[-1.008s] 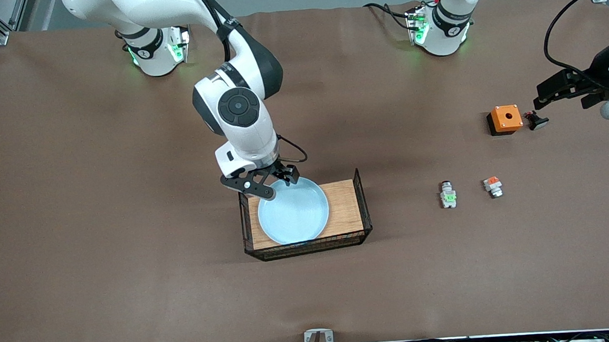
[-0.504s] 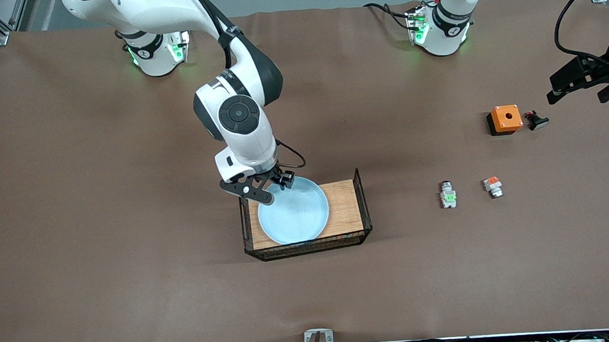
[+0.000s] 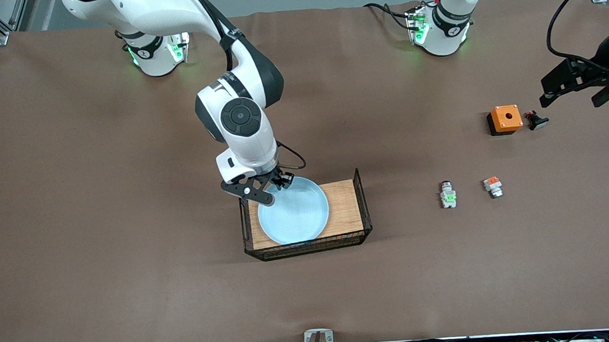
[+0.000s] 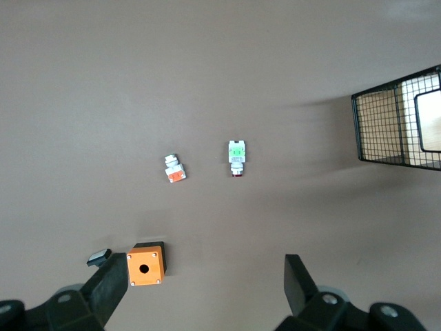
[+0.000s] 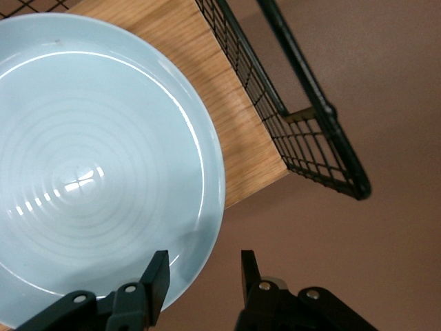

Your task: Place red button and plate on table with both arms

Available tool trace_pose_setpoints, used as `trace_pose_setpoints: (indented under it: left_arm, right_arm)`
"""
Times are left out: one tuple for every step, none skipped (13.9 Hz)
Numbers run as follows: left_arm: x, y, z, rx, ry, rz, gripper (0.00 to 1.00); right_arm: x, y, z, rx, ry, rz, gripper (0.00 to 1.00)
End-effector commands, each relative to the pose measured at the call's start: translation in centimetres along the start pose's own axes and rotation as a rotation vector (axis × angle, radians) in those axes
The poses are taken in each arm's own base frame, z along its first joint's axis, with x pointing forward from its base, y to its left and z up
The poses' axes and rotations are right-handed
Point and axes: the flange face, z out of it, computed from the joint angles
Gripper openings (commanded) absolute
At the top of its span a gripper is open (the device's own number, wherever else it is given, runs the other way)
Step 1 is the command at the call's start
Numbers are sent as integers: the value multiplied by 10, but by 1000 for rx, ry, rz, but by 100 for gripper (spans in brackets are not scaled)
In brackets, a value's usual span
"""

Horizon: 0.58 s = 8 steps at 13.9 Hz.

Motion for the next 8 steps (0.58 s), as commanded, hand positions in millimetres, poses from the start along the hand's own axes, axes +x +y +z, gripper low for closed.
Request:
trace_pose_setpoints:
  left_arm:
    - [-4, 5, -1, 25, 12, 11, 100]
    - [-3, 5, -2, 14, 13, 8, 100]
    - [-3, 3, -1, 14, 10, -3, 100]
    - [-2, 3, 1, 15, 9, -7, 100]
    - [-2, 3, 1, 15, 9, -7, 100]
    - [-3, 4, 0, 17, 9, -6, 100]
    - [-3, 4, 1, 18, 7, -6, 100]
    - [-3, 5, 0, 20, 9, -4, 100]
  right_arm:
    - [0, -6, 2, 6, 7, 13, 38]
    - [0, -6, 1, 8, 8, 14, 37]
    - [0, -6, 2, 8, 8, 16, 33]
    - [0, -6, 2, 8, 8, 16, 29]
    - [0, -6, 2, 9, 9, 16, 27]
    - [1, -6, 3, 7, 9, 17, 24]
    - [1, -7, 2, 12, 13, 15, 17]
    - [1, -7, 2, 15, 14, 18, 16]
